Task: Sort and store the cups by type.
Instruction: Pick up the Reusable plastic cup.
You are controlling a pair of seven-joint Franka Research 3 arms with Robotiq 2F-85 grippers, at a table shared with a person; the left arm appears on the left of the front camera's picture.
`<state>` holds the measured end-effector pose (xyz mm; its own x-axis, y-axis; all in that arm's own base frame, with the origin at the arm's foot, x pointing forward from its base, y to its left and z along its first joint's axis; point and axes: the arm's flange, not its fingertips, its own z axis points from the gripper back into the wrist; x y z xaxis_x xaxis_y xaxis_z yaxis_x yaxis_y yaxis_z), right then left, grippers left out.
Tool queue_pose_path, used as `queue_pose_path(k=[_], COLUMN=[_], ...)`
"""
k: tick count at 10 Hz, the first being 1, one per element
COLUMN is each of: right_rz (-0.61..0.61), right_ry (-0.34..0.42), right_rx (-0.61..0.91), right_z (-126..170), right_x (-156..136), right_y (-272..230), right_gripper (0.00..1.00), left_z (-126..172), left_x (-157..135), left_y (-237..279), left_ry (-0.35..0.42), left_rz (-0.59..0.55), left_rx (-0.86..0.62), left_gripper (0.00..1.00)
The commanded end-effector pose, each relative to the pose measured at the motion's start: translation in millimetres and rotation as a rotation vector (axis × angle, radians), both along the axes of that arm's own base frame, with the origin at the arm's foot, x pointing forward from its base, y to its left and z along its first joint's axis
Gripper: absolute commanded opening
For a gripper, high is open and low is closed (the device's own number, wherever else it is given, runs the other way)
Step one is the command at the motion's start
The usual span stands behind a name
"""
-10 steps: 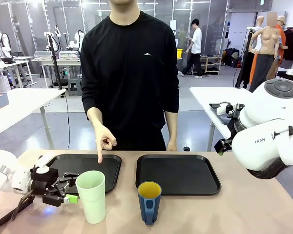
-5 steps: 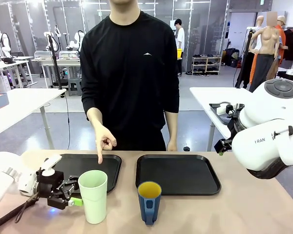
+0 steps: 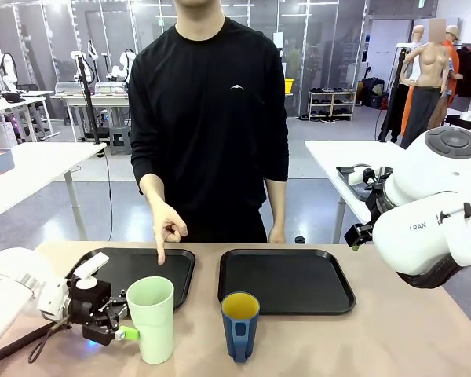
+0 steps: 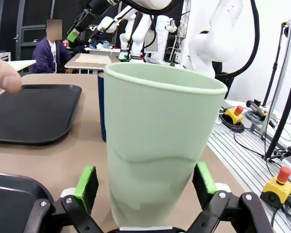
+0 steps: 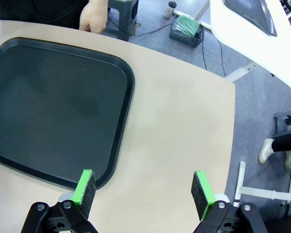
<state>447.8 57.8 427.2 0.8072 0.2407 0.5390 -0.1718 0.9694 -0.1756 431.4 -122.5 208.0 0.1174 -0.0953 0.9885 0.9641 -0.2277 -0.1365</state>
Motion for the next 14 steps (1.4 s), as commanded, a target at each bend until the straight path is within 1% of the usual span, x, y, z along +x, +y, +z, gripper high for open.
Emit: queue_pose_path(k=[1,5,9,11,14], right_rz=[0.004,0.004,0.004,0.004,0.004], right_ry=[0.001,0.001,0.001,0.001,0.001], right_rx=[-0.007,-0.007,-0.007,-0.007,-0.007], right_z=[-0.1,-0.1,-0.1,-0.1,-0.1], right_x=[0.0,0.0,0.0,0.0,0.0], right_y=[0.1,0.1,0.1,0.1,0.1], right_gripper=[1.0,1.0,1.0,1.0,1.0], left_z=[0.9,-2.8,-6.5,-8.2,-10.3], left_x=[-2.2,-1.2,-4.5,-6.0,-3.2], left_y=[2.9,-17.6,-27.1,-29.2,-33.5], left_ry=[0.012,-0.004,-0.01,0.0,-0.017], left_rz=[-0.028,-0.091,-0.135,-0.165,-0.153], left_rx=[-0.009,-0.046,-0.056,-0.093,-0.081], left_gripper=[1.0,1.0,1.0,1.0,1.0])
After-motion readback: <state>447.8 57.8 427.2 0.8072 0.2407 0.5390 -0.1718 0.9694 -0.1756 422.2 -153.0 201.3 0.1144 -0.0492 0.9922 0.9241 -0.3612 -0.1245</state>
